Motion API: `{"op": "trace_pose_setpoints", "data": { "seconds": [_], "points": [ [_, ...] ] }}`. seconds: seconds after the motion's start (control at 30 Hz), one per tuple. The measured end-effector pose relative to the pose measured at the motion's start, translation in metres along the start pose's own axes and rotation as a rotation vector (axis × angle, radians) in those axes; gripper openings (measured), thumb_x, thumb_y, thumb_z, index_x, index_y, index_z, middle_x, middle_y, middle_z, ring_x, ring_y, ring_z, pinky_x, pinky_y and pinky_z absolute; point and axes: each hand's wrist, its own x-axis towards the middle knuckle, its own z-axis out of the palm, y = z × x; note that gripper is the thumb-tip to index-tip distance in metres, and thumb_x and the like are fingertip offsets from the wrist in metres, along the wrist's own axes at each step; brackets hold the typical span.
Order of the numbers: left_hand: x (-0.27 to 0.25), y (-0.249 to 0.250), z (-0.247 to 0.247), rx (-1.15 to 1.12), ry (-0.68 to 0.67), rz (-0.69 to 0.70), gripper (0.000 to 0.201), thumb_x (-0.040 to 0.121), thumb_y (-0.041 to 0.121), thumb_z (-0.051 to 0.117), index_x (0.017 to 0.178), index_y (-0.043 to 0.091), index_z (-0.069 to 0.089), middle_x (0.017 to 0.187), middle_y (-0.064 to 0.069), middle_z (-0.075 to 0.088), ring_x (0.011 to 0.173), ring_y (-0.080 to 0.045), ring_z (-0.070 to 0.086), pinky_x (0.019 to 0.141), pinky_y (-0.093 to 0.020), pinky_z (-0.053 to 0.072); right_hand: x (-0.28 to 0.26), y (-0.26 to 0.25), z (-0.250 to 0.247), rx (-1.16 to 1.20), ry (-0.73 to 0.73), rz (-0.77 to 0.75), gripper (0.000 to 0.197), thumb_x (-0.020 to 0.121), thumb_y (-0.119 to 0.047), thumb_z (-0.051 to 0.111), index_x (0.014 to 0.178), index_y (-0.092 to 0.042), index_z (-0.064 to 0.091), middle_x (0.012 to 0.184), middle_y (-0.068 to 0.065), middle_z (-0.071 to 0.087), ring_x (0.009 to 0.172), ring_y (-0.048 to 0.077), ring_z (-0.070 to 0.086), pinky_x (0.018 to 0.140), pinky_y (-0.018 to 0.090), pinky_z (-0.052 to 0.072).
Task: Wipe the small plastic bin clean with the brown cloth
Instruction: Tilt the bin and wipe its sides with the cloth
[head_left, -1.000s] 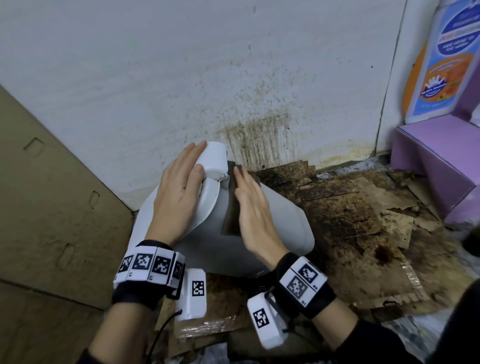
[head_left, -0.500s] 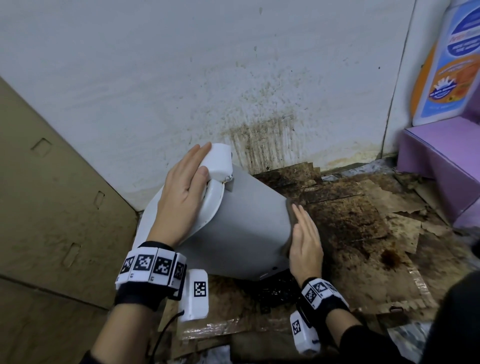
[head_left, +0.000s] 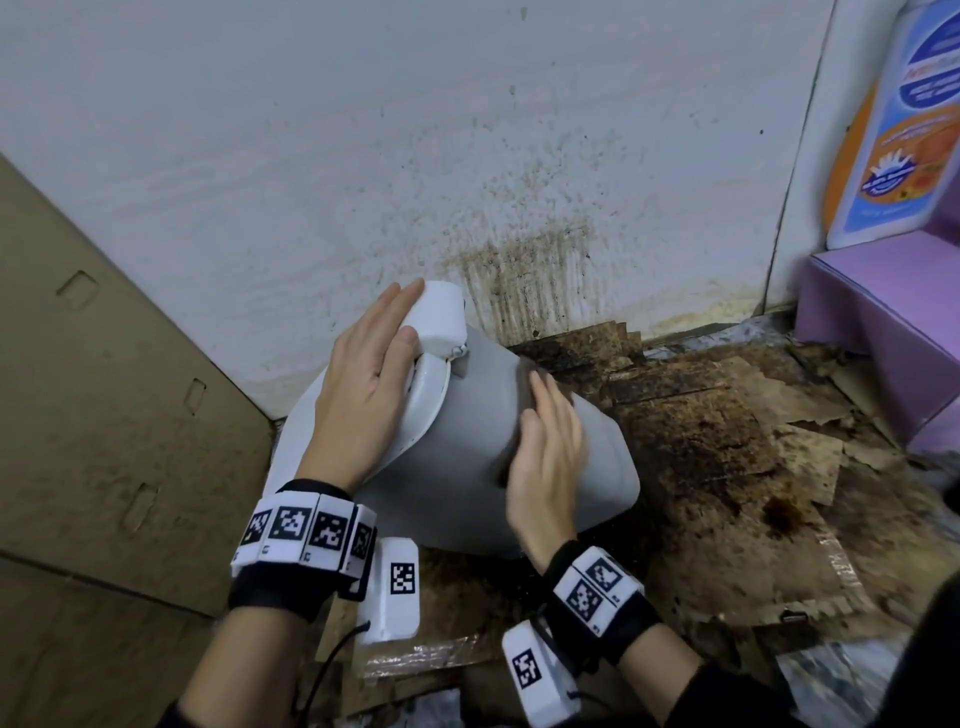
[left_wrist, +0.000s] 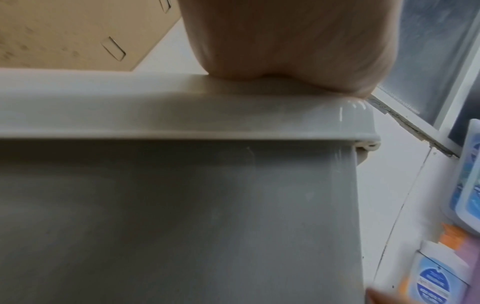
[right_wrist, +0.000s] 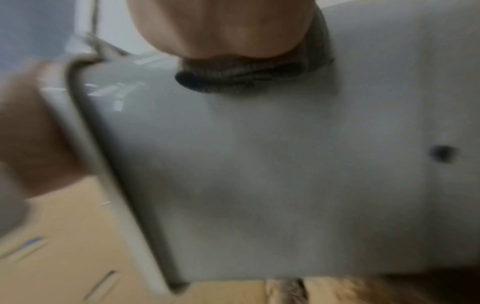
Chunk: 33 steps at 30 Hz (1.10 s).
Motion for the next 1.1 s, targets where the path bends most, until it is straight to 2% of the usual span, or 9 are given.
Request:
{"op": "trace_pose_setpoints", "data": {
  "seconds": [0.17,0.3,0.43,0.57,0.67,0.73,0.97,1.03,1.1],
  "points": [
    [-0.001,0.0,-0.003,-0.012,-0.005,-0.008,0.047,0.106,0.052,0.024,0.151,0.053,0.035,0.163,0.019,0.032,0.15,-0.004,0.025,0.124,-0.035,0.019,0.023,-0.043,-0.003,-0.082,-0.361,-0.227,0.055,0.108,-0.038,0.02,0.162,-0.031,0.022,0.169,-0.016,0.016,0.155,-0.002,0.007,0.125,0.022,0.003],
    [-0.005,0.006,-0.003,-0.006,-0.031,-0.008,0.044,0.107,0.047,0.026,0.149,0.056,0.033,0.164,0.021,0.029,0.148,0.001,0.023,0.12,-0.026,0.017,0.039,-0.018,-0.016,-0.142,-0.361,-0.337,0.055,0.11,-0.044,0.023,0.162,-0.029,0.027,0.169,-0.012,0.023,0.155,-0.001,0.014,0.126,0.025,0.013],
    [-0.006,0.009,-0.004,-0.014,-0.034,-0.007,0.042,0.107,0.047,0.027,0.146,0.061,0.031,0.163,0.022,0.029,0.147,0.002,0.023,0.119,-0.025,0.017,0.05,0.023,-0.03,-0.141,-0.372,-0.183,0.06,0.106,-0.054,0.021,0.16,-0.032,0.031,0.166,-0.016,0.029,0.153,-0.001,0.021,0.125,0.025,0.017],
    [-0.006,0.008,-0.004,-0.021,-0.031,-0.011,0.041,0.106,0.048,0.027,0.144,0.062,0.032,0.163,0.021,0.031,0.148,0.001,0.023,0.119,-0.026,0.018,0.054,0.08,-0.051,-0.328,-0.371,-0.08,0.079,0.102,-0.065,0.003,0.16,-0.018,0.029,0.167,-0.002,0.023,0.157,0.018,0.021,0.126,0.023,0.008],
    [-0.004,0.01,-0.001,-0.014,-0.028,0.008,0.041,0.106,0.047,0.027,0.145,0.061,0.032,0.163,0.021,0.032,0.148,0.0,0.024,0.12,-0.027,0.019,0.055,0.089,-0.066,-0.214,-0.342,0.195,0.057,0.109,-0.05,0.027,0.162,-0.028,0.027,0.17,-0.005,0.024,0.156,0.012,0.015,0.127,0.035,0.012],
    [-0.003,0.011,0.001,0.003,-0.028,0.017,0.041,0.106,0.049,0.027,0.145,0.062,0.032,0.162,0.022,0.032,0.147,0.001,0.024,0.12,-0.028,0.019,0.053,0.083,-0.069,-0.13,-0.316,0.278,0.054,0.109,-0.043,0.037,0.161,-0.031,0.029,0.168,-0.007,0.026,0.155,0.011,0.016,0.126,0.038,0.013],
    [-0.005,0.008,0.0,0.002,-0.018,-0.009,0.044,0.107,0.05,0.025,0.15,0.056,0.034,0.162,0.023,0.031,0.148,-0.002,0.024,0.123,-0.037,0.02,0.044,0.057,-0.06,-0.087,-0.178,0.348,0.053,0.106,-0.041,0.046,0.158,-0.03,0.039,0.164,0.0,0.034,0.152,0.019,0.026,0.123,0.041,0.02],
    [-0.004,0.009,0.001,0.006,-0.026,-0.013,0.043,0.106,0.051,0.025,0.147,0.06,0.032,0.162,0.023,0.03,0.148,-0.001,0.024,0.121,-0.032,0.019,0.032,0.033,-0.05,-0.049,-0.122,0.288,0.054,0.105,-0.039,0.048,0.157,-0.025,0.041,0.161,0.003,0.037,0.15,0.021,0.03,0.124,0.042,0.023],
    [-0.003,0.011,0.003,0.014,-0.026,0.0,0.043,0.104,0.053,0.024,0.145,0.063,0.031,0.162,0.023,0.03,0.147,-0.001,0.024,0.119,-0.028,0.018,0.018,0.003,-0.034,-0.02,-0.124,0.13,0.057,0.103,-0.042,0.041,0.157,-0.022,0.041,0.162,-0.002,0.037,0.151,0.015,0.025,0.125,0.039,0.02]
  ]
}}
